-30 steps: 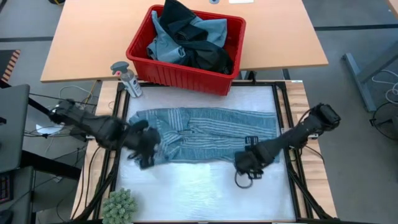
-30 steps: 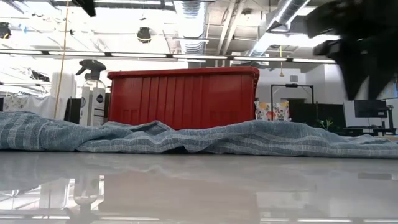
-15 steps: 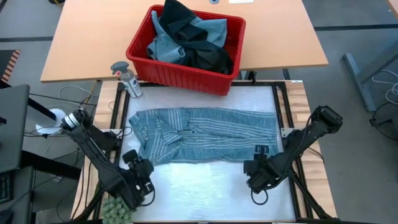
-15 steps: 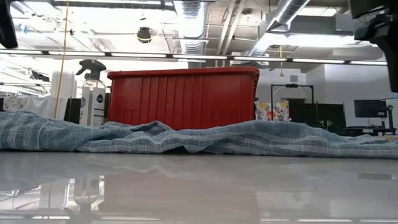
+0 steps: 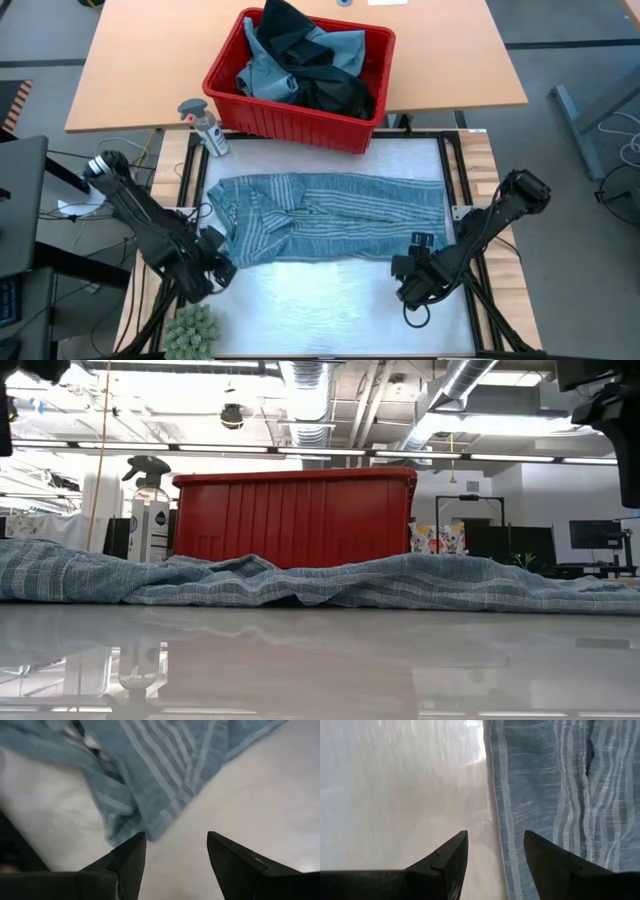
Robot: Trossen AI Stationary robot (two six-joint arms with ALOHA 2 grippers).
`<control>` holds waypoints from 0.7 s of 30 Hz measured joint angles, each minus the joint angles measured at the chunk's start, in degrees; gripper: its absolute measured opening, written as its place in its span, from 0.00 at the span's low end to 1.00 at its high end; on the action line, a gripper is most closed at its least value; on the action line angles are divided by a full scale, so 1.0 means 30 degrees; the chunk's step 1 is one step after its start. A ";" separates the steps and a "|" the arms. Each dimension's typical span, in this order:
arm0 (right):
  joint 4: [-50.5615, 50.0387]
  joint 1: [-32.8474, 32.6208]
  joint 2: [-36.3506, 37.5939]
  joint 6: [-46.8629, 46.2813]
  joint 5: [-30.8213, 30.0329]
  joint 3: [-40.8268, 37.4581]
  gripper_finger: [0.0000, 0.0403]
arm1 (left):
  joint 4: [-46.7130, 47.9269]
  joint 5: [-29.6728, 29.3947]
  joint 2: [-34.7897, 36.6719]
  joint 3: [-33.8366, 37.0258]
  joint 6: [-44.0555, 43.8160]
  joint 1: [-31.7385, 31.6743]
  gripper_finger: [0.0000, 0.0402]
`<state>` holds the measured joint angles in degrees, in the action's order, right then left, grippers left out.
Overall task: Fold Laundry from Bin
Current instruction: Fold the light blue shirt
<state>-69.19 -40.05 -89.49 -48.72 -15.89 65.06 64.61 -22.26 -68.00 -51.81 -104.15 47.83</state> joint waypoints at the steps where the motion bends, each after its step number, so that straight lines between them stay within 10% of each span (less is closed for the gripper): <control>1: -0.0001 0.0000 0.0000 -0.0147 -0.0099 0.0000 0.55 | -0.0409 0.0246 0.0560 0.0659 -0.0222 0.0020 0.50; 21: -0.0093 0.0389 -0.0099 -0.2259 -0.1729 0.0000 0.54 | -0.4797 0.0713 -0.2728 0.3349 0.0288 -0.0437 0.48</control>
<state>-69.47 -38.89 -89.79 -55.50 -21.08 65.06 50.22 -20.12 -76.18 -41.76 -103.28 46.52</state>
